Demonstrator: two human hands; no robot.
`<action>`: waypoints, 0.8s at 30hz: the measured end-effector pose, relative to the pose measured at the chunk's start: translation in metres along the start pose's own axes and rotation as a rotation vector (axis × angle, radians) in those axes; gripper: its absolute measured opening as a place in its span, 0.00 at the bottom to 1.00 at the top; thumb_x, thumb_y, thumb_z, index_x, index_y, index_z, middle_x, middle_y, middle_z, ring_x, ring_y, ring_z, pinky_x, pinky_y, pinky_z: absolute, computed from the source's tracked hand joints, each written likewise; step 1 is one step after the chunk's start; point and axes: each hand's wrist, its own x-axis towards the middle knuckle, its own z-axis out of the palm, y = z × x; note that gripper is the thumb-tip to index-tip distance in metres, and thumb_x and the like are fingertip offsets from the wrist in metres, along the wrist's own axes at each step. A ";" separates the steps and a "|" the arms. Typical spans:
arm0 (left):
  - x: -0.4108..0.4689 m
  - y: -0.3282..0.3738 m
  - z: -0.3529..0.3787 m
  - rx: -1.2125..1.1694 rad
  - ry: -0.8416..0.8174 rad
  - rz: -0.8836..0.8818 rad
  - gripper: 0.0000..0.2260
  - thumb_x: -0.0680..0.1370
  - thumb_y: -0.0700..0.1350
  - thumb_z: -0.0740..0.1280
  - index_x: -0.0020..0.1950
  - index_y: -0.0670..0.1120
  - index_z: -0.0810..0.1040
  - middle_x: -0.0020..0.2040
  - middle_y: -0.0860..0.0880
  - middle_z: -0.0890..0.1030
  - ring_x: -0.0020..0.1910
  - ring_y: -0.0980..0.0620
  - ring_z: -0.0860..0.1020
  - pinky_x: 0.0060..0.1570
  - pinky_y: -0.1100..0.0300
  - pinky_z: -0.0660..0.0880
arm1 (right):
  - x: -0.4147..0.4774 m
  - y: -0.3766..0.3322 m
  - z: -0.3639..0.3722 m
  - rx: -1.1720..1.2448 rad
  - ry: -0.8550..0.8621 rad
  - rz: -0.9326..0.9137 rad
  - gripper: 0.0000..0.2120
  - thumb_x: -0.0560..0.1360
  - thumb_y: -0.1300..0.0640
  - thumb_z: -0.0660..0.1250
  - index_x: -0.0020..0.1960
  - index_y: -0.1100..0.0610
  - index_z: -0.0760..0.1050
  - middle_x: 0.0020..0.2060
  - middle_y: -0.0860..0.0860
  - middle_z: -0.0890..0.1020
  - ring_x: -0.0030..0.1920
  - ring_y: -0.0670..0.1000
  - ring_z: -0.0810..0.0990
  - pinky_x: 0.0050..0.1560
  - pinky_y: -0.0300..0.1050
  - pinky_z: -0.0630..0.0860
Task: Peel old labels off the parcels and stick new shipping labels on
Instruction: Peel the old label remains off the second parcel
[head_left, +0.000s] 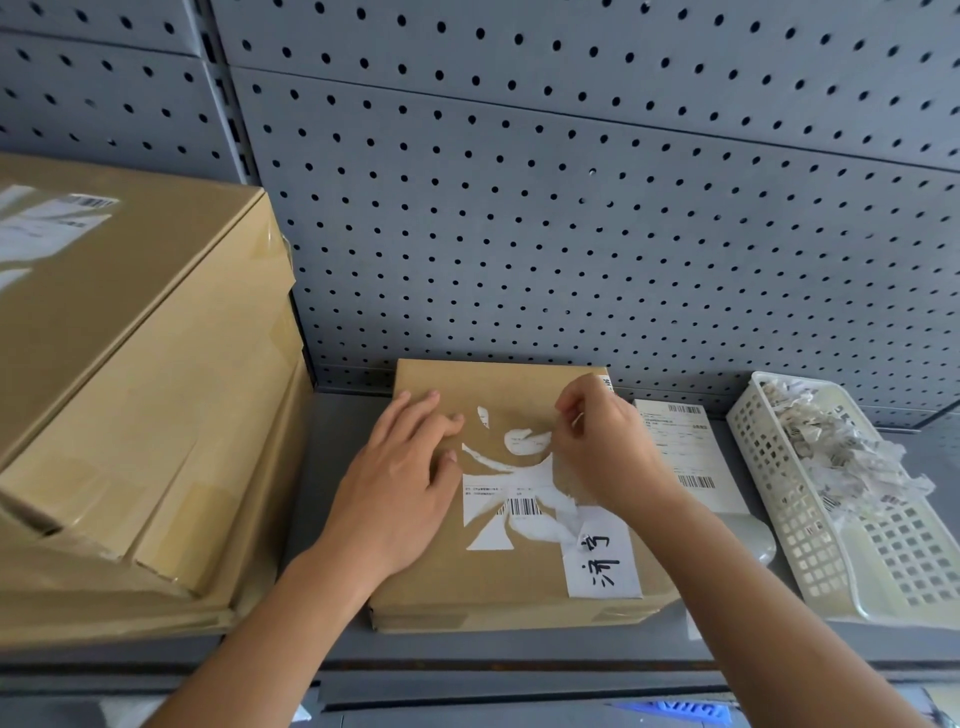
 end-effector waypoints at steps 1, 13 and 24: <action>0.000 0.000 0.000 -0.001 0.003 0.001 0.17 0.85 0.51 0.55 0.74 0.59 0.67 0.80 0.64 0.54 0.79 0.65 0.41 0.75 0.54 0.57 | 0.000 0.001 0.001 -0.022 0.011 -0.020 0.06 0.76 0.65 0.61 0.51 0.56 0.71 0.40 0.45 0.76 0.42 0.46 0.76 0.45 0.42 0.73; 0.000 -0.001 0.001 -0.004 0.012 0.005 0.17 0.85 0.51 0.55 0.74 0.58 0.68 0.80 0.63 0.55 0.79 0.65 0.41 0.75 0.53 0.58 | 0.002 -0.007 0.011 -0.309 -0.057 -0.110 0.05 0.76 0.65 0.60 0.51 0.59 0.70 0.47 0.52 0.76 0.43 0.54 0.74 0.39 0.44 0.65; 0.000 0.001 0.001 0.006 0.006 -0.004 0.17 0.85 0.52 0.54 0.74 0.59 0.67 0.80 0.64 0.54 0.78 0.66 0.41 0.75 0.51 0.60 | 0.005 -0.011 -0.011 0.024 -0.133 0.079 0.03 0.80 0.60 0.60 0.51 0.54 0.72 0.42 0.44 0.77 0.44 0.47 0.77 0.42 0.38 0.73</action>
